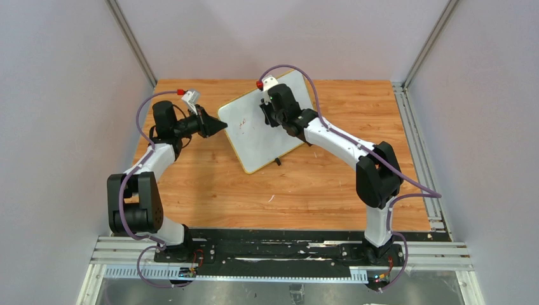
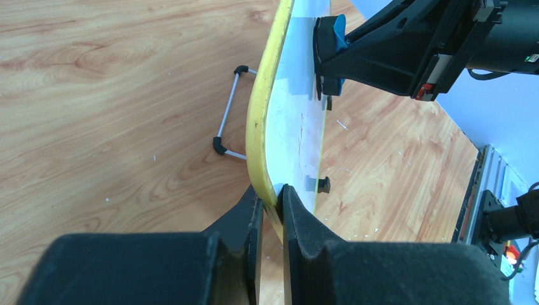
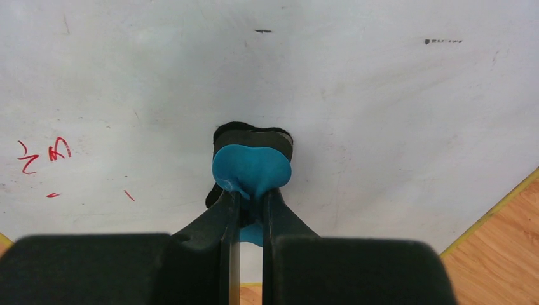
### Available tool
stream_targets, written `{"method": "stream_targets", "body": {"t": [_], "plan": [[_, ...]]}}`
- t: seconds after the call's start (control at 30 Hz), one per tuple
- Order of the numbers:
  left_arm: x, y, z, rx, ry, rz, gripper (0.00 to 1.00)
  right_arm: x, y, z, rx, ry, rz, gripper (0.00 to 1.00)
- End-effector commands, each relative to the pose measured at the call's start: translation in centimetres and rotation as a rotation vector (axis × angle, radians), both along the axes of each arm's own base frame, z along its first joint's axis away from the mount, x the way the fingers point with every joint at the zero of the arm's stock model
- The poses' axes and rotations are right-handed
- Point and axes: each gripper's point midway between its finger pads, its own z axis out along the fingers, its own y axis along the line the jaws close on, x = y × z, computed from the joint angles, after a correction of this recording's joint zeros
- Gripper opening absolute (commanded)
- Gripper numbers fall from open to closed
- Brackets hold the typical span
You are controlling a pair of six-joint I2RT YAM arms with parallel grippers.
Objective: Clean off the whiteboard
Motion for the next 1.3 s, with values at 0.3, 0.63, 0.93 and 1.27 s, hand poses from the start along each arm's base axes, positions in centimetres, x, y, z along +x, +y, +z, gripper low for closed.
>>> {"method": "stream_targets", "body": {"t": [0.3, 0.63, 0.93, 1.27], "plan": [[0.6, 0.5, 0.8, 0.064, -0.089, 0.004, 0.0, -3.2, 8.1, -0.6, -0.012, -0.009, 0.131, 0.01], [0.5, 0.4, 0.9, 0.062, -0.09, 0.0, 0.0, -7.4, 12.8, -1.5, 0.002, 0.004, 0.226, 0.01], [0.5, 0.4, 1.0, 0.061, -0.091, 0.0, 0.0, -5.4, 10.5, -2.1, -0.058, -0.015, 0.162, 0.01], [0.5, 0.4, 0.9, 0.061, -0.089, -0.001, 0.0, -0.5, 3.0, -1.3, -0.063, -0.014, 0.016, 0.01]]}}
